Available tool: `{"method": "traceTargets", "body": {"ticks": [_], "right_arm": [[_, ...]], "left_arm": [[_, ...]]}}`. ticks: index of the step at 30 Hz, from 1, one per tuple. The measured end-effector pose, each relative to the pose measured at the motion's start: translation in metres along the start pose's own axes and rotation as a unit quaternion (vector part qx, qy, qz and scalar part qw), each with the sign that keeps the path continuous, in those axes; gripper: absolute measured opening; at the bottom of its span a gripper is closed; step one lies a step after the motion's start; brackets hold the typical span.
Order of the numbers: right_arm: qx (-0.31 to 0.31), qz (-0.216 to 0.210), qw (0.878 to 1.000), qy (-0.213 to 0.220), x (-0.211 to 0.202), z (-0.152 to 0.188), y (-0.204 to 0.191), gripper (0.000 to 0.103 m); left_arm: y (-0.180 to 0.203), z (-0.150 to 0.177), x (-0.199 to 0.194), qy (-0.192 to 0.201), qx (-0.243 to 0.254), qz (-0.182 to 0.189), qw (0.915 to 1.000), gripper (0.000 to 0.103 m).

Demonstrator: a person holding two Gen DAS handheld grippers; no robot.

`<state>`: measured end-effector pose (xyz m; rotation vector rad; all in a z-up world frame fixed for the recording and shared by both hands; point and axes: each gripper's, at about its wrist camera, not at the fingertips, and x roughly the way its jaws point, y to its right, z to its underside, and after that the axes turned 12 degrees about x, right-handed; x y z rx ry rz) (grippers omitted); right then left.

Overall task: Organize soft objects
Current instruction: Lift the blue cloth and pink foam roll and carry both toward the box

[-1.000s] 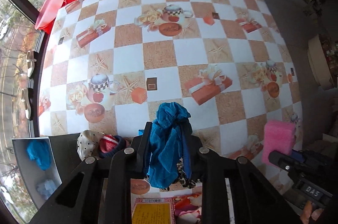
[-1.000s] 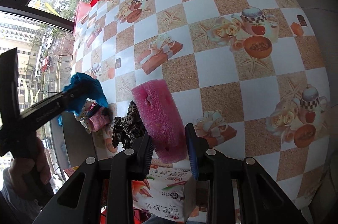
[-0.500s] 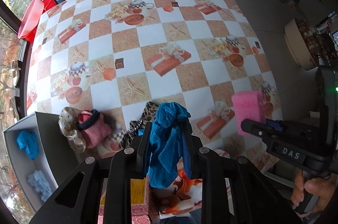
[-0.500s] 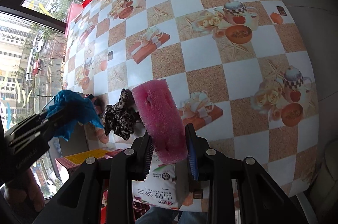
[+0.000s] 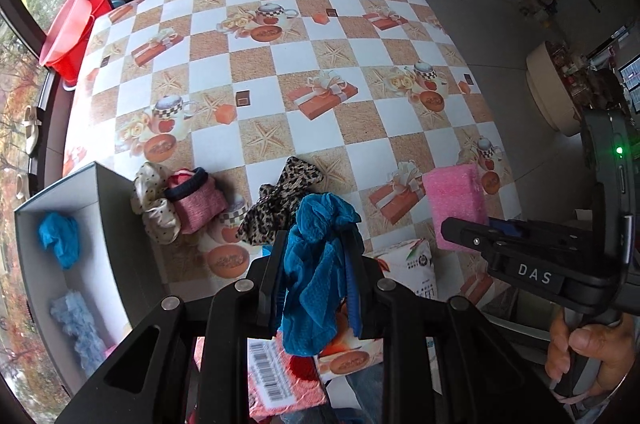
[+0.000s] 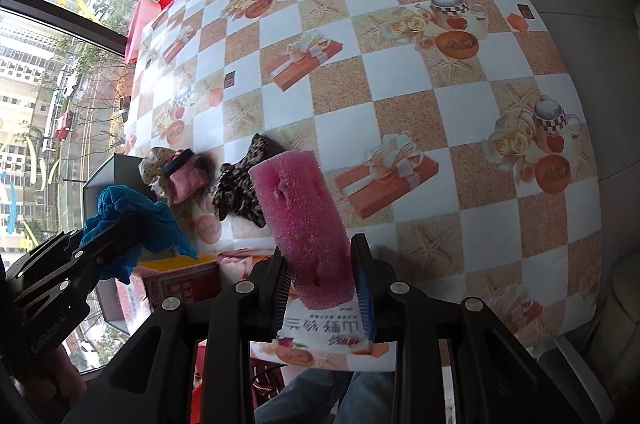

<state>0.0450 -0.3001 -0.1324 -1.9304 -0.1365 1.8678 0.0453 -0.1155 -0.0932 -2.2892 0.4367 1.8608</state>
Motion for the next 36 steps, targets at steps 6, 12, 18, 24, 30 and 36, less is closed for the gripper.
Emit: {"method": "traceTargets", "body": {"ticks": [6, 12, 18, 24, 30, 36], "right_arm": [[-0.013, 0.002, 1.000, 0.008, -0.009, 0.023, -0.019, 0.031], [-0.024, 0.006, 1.000, 0.016, -0.016, 0.045, -0.033, 0.031], [-0.042, 0.013, 0.999, 0.026, -0.025, 0.065, -0.052, 0.031], [-0.076, 0.021, 0.996, 0.037, -0.033, 0.084, -0.079, 0.031], [-0.104, 0.024, 0.993, 0.042, -0.034, 0.097, -0.105, 0.031], [-0.135, 0.031, 0.989, 0.046, -0.035, 0.108, -0.128, 0.031]], "left_arm": [[-0.010, 0.024, -0.023, 0.015, -0.002, -0.006, 0.9999, 0.027], [-0.013, 0.051, -0.043, 0.030, 0.000, -0.011, 0.9995, 0.027], [-0.016, 0.073, -0.055, 0.038, -0.001, -0.009, 0.9992, 0.027], [-0.024, 0.090, -0.065, 0.047, -0.002, -0.015, 0.9988, 0.027], [-0.039, 0.105, -0.075, 0.058, -0.023, -0.017, 0.9979, 0.027], [-0.058, 0.123, -0.082, 0.063, -0.049, -0.024, 0.9965, 0.027]]}}
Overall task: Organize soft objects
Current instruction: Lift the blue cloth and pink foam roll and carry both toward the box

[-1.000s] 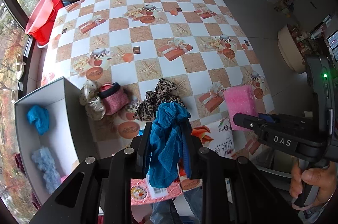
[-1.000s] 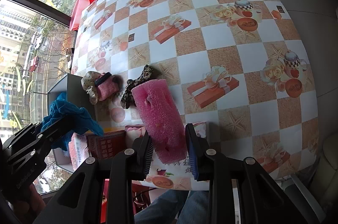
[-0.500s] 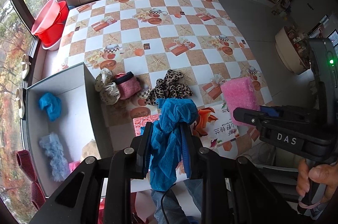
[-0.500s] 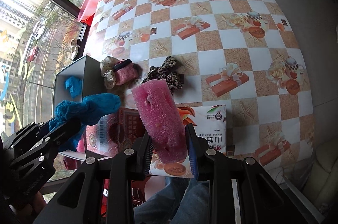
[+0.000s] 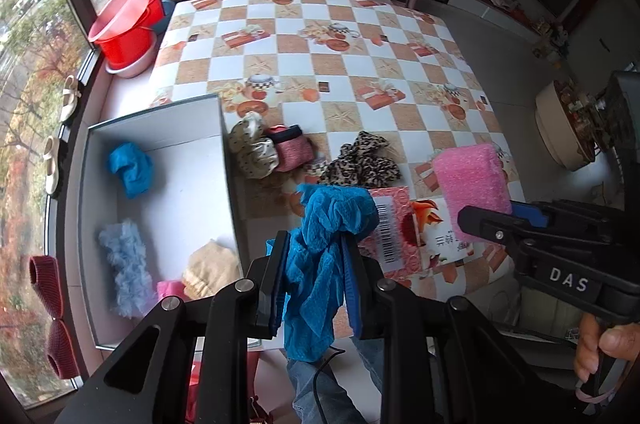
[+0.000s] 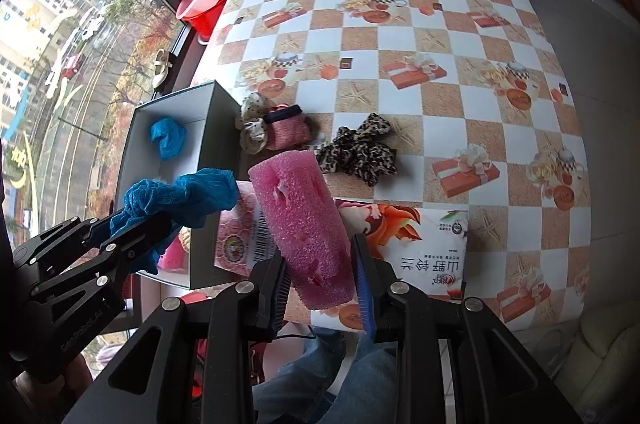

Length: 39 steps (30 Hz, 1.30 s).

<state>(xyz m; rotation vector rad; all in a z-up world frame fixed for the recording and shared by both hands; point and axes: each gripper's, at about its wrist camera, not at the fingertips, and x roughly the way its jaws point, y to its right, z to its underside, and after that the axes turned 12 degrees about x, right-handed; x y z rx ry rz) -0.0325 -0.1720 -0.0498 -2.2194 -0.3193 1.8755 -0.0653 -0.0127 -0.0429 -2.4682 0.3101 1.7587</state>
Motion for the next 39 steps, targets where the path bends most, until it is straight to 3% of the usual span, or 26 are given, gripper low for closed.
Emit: {"method": "traceTargets", "body": {"ticks": [18, 39], "right_arm": [[-0.085, 0.006, 0.996, -0.003, 0.004, 0.011, -0.067, 0.031], [-0.157, 0.006, 0.987, -0.027, 0.021, 0.028, -0.121, 0.031]], "left_arm": [[-0.061, 0.047, -0.021, 0.016, -0.085, -0.028, 0.9958, 0.027], [-0.108, 0.097, -0.026, 0.012, -0.166, -0.050, 0.9847, 0.027]]}}
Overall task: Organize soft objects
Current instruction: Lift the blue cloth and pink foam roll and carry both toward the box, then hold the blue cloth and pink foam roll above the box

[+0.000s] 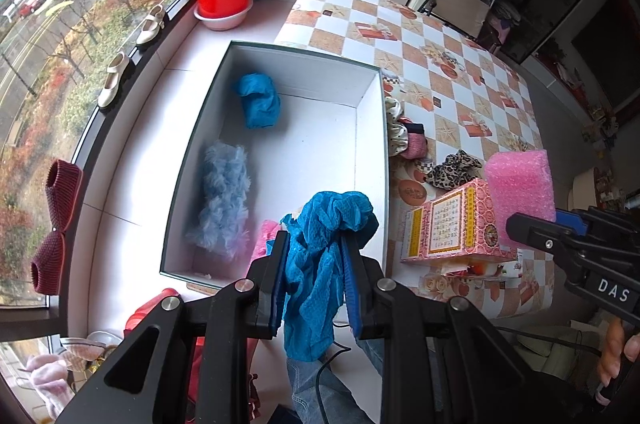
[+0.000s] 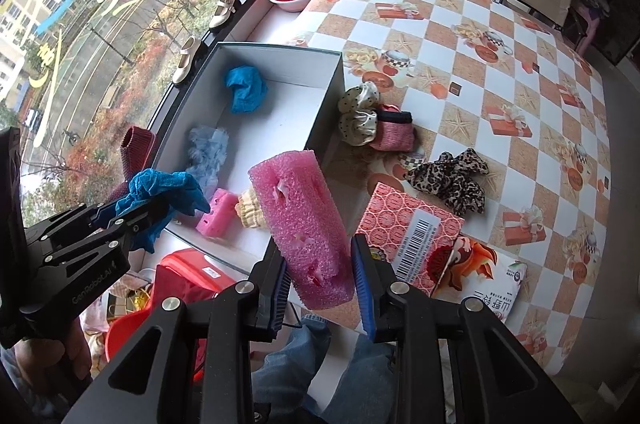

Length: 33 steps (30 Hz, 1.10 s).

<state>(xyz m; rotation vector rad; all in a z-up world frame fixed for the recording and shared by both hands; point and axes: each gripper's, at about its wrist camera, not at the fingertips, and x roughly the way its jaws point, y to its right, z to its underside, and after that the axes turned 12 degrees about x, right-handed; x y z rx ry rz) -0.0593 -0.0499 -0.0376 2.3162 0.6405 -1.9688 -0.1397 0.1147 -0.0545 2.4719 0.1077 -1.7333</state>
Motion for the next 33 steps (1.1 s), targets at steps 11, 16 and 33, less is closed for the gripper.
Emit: {"method": "traceTargets", "body": {"ticks": [11, 16, 33], "right_arm": [[-0.052, 0.006, 0.999, -0.001, 0.010, -0.008, -0.033, 0.031], [-0.077, 0.002, 0.997, 0.006, 0.012, -0.016, -0.054, 0.031], [-0.134, 0.000, 0.991, 0.012, 0.022, -0.031, -0.094, 0.031]], "left_arm": [[-0.018, 0.006, 0.002, -0.002, -0.025, -0.009, 0.9996, 0.027], [-0.023, 0.007, 0.004, -0.003, -0.032, -0.015, 0.9994, 0.027], [-0.037, 0.007, 0.009, -0.009, -0.054, -0.026, 0.9981, 0.027]]}}
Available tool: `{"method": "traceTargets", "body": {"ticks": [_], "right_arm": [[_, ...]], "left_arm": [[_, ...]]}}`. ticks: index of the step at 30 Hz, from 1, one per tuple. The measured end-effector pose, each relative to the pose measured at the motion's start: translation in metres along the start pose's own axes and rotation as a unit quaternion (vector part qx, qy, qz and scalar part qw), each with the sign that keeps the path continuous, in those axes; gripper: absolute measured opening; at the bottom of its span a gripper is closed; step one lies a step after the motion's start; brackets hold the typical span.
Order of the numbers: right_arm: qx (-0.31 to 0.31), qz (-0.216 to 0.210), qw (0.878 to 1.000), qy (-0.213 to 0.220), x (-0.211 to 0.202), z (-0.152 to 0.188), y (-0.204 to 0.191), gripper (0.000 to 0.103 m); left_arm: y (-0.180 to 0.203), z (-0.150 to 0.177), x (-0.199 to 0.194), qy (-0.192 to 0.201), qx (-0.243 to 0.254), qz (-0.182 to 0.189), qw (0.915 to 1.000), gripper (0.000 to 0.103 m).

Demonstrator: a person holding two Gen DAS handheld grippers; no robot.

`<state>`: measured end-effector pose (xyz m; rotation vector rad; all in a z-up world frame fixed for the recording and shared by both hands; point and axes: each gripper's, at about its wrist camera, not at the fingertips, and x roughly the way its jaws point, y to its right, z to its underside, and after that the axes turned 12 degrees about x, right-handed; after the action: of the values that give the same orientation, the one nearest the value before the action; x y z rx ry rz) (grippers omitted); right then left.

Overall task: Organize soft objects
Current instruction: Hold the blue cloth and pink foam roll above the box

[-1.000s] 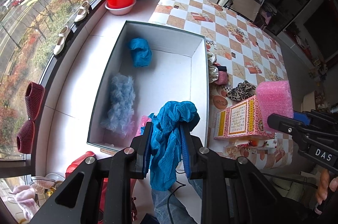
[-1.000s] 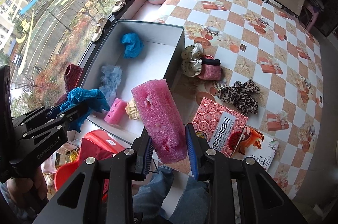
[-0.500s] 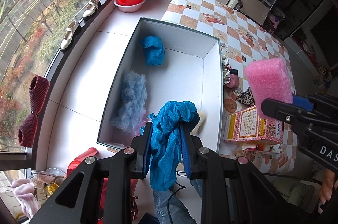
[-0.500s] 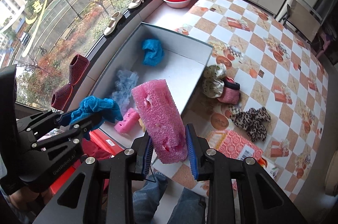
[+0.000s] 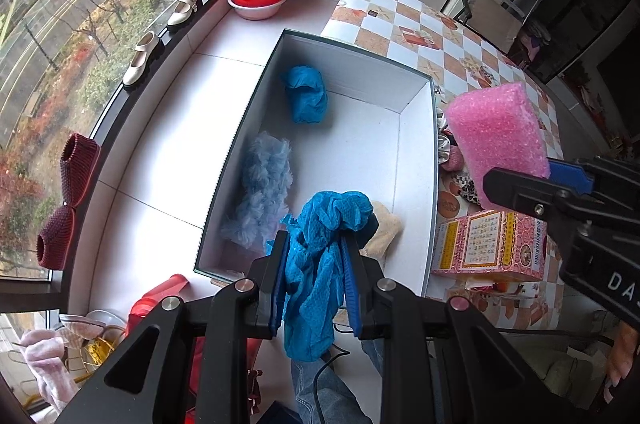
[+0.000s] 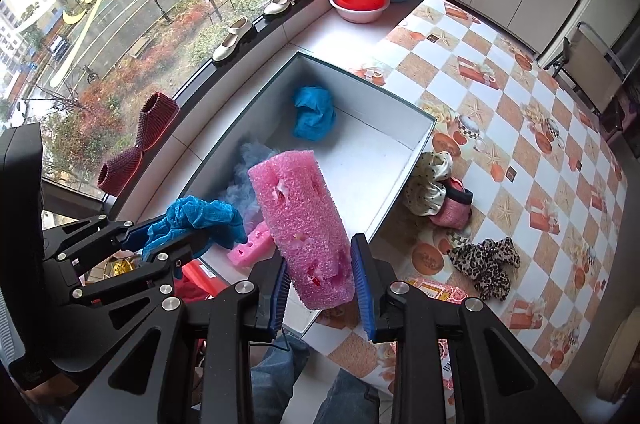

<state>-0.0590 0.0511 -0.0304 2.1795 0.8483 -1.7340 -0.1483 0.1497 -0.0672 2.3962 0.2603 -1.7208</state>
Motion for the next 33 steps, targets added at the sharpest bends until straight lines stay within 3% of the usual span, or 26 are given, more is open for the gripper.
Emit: {"method": "traceTargets", "body": {"ticks": [33], "right_arm": [[-0.002, 0.000, 1.000, -0.010, 0.018, -0.013, -0.001, 0.031]], "left_arm": [[-0.002, -0.007, 0.008, -0.005, 0.001, -0.003, 1.0000, 0.027]]}}
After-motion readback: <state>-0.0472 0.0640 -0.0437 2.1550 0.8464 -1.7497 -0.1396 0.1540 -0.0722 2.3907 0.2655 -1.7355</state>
